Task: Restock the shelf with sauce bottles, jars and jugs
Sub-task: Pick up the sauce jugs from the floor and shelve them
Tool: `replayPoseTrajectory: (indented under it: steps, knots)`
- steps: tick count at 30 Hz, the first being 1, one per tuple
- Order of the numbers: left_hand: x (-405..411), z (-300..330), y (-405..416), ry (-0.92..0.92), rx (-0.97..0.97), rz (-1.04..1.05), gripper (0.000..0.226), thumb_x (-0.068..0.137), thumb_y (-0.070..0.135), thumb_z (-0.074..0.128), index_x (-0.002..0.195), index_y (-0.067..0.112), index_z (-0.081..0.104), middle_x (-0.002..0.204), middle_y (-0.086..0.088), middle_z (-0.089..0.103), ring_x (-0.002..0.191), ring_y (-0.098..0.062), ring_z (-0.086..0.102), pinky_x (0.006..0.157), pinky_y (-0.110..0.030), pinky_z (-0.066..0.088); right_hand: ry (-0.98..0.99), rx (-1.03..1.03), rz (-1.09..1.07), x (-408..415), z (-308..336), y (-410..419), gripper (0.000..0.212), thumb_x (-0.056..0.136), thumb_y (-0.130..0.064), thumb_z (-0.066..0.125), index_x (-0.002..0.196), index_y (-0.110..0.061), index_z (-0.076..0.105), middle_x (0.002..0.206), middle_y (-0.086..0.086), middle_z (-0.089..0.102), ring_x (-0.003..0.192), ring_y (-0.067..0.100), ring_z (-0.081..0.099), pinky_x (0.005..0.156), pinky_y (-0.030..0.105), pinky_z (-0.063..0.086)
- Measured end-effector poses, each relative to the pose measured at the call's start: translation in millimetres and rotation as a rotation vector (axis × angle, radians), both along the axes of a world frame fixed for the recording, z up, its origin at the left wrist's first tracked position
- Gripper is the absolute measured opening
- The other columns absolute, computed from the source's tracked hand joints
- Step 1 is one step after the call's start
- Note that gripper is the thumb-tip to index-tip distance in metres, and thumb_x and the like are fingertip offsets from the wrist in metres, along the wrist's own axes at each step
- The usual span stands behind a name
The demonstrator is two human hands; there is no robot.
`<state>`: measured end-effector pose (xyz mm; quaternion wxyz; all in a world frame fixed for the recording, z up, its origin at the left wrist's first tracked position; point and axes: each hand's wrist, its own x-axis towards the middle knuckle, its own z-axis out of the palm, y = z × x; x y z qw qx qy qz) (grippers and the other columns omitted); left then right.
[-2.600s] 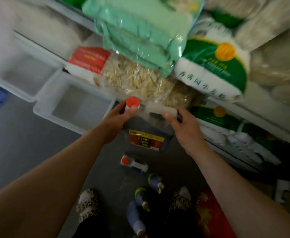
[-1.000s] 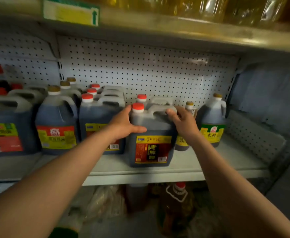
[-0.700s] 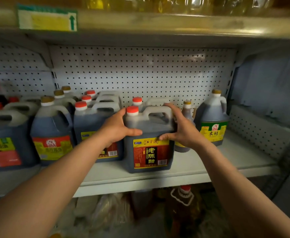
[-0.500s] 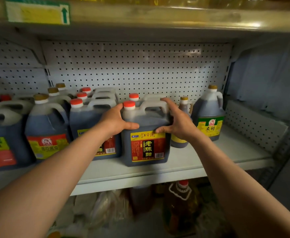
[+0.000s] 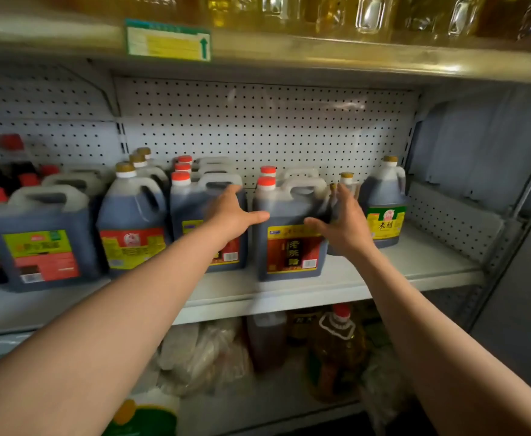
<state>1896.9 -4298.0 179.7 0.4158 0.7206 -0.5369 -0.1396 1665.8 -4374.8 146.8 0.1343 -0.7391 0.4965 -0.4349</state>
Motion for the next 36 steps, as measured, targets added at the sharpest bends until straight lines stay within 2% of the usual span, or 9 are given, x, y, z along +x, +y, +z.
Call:
replayPoseTrajectory:
  steps: [2, 5, 11, 15, 20, 24, 29, 34, 36]
  knots:
    - [20.3, -6.0, 22.0, 0.022, -0.001, 0.006, 0.094, 0.068, 0.051, 0.084, 0.146, 0.028, 0.038, 0.133, -0.003, 0.06, 0.123, -0.025, 0.055, 0.103, -0.04, 0.046, 0.006, -0.066, -0.052, 14.2, 0.1, 26.4, 0.098, 0.075, -0.048, 0.084, 0.153, -0.015, 0.035, 0.152, 0.008, 0.046, 0.142, 0.031, 0.039, 0.112, 0.042, 0.038]
    - [59.1, -21.9, 69.5, 0.043, 0.01, 0.028, 0.085, 0.069, 0.045, 0.086, 0.142, 0.03, 0.043, 0.131, -0.003, 0.06, 0.12, -0.023, 0.056, 0.1, -0.037, 0.048, 0.047, -0.142, -0.009, 54.4, -0.6, 76.3, 0.083, 0.077, -0.046, 0.082, 0.147, -0.018, 0.046, 0.147, 0.006, 0.05, 0.138, 0.031, 0.039, 0.11, 0.038, 0.032]
    - [161.9, -59.0, 190.9, 0.005, 0.065, 0.126, 0.09, 0.059, 0.045, 0.091, 0.138, 0.026, 0.051, 0.133, -0.006, 0.06, 0.12, -0.026, 0.057, 0.099, -0.039, 0.047, 0.087, -0.032, 0.291, 172.7, -30.7, 169.8, 0.075, 0.075, -0.038, 0.087, 0.139, -0.02, 0.055, 0.137, 0.011, 0.052, 0.132, 0.026, 0.045, 0.111, 0.034, 0.038]
    - [219.3, -91.7, 271.1, -0.055, 0.169, 0.219, 0.077, 0.068, 0.039, 0.087, 0.135, 0.03, 0.051, 0.132, -0.013, 0.056, 0.118, -0.029, 0.055, 0.093, -0.033, 0.046, 0.29, 0.055, 0.43, 247.8, -70.7, 222.7, 0.079, 0.074, -0.043, 0.086, 0.143, -0.026, 0.051, 0.14, 0.011, 0.052, 0.131, 0.031, 0.044, 0.109, 0.036, 0.035]
    - [264.0, -155.7, 352.8, -0.055, 0.282, 0.305, 0.079, 0.066, 0.034, 0.089, 0.136, 0.03, 0.052, 0.134, -0.011, 0.053, 0.12, -0.027, 0.053, 0.096, -0.029, 0.043, 0.597, 0.143, 0.647, 321.2, -124.5, 276.3, 0.086, 0.075, -0.05, 0.083, 0.148, -0.03, 0.043, 0.147, 0.004, 0.048, 0.138, 0.03, 0.037, 0.113, 0.035, 0.028]
    - [282.7, -209.4, 400.1, 0.023, 0.358, 0.388, 0.082, 0.066, 0.037, 0.088, 0.139, 0.033, 0.05, 0.136, -0.01, 0.051, 0.121, -0.026, 0.051, 0.096, -0.029, 0.043, 0.729, 0.237, 0.738, 354.3, -162.5, 306.7, 0.083, 0.079, -0.049, 0.08, 0.15, -0.031, 0.04, 0.153, 0.005, 0.04, 0.142, 0.029, 0.032, 0.114, 0.035, 0.027]
    - [293.4, -269.7, 430.8, 0.096, 0.43, 0.456, 0.08, 0.069, 0.04, 0.085, 0.139, 0.028, 0.049, 0.133, -0.012, 0.055, 0.122, -0.028, 0.049, 0.098, -0.033, 0.041, 0.839, 0.352, 0.818, 376.8, -214.8, 318.8, 0.086, 0.08, -0.051, 0.078, 0.152, -0.03, 0.037, 0.157, 0.004, 0.036, 0.146, 0.028, 0.028, 0.116, 0.035, 0.028]
    - [295.4, -352.3, 444.1, 0.228, 0.503, 0.525, 0.079, 0.064, 0.044, 0.084, 0.135, 0.026, 0.054, 0.126, -0.01, 0.06, 0.117, -0.03, 0.055, 0.096, -0.037, 0.044, 0.888, 0.523, 0.835, 385.9, -292.9, 326.2, 0.08, 0.08, -0.048, 0.078, 0.149, -0.029, 0.042, 0.152, 0.004, 0.041, 0.142, 0.028, 0.033, 0.113, 0.036, 0.035]
    - [291.7, -401.4, 451.4, 0.28, 0.531, 0.532, 0.077, 0.064, 0.046, 0.085, 0.132, 0.023, 0.057, 0.126, -0.012, 0.063, 0.116, -0.031, 0.058, 0.097, -0.038, 0.046, 0.921, 0.581, 0.83, 387.0, -345.1, 331.8, 0.078, 0.077, -0.054, 0.074, 0.145, -0.028, 0.046, 0.147, 0.003, 0.046, 0.138, 0.028, 0.041, 0.11, 0.038, 0.04]
